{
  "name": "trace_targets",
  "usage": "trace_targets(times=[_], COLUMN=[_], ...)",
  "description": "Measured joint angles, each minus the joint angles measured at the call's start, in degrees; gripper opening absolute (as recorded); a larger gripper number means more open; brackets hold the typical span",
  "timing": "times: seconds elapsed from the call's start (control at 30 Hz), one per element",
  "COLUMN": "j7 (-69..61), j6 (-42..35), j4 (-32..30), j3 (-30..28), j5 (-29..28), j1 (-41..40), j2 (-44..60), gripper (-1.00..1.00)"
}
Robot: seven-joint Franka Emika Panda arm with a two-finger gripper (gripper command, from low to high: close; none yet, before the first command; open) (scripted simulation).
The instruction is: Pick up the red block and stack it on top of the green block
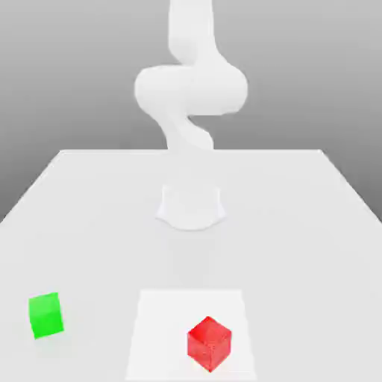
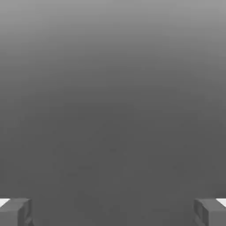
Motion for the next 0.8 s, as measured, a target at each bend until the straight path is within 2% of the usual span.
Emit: trace_targets(times=[0.43, 0.63, 0.8], j7=[26.0, 37.5, 44.7], j6=[11.5, 16.8, 21.7], j4=[-7.1, -10.4, -12.7], j3=[9.1, 10.0, 9.8], j5=[-4.4, -6.0, -5.0], j1=[-7.9, -8.2, -7.2], j2=[27.4, 39.8, 49.8], gripper=[0.00, 0.00, 0.00])
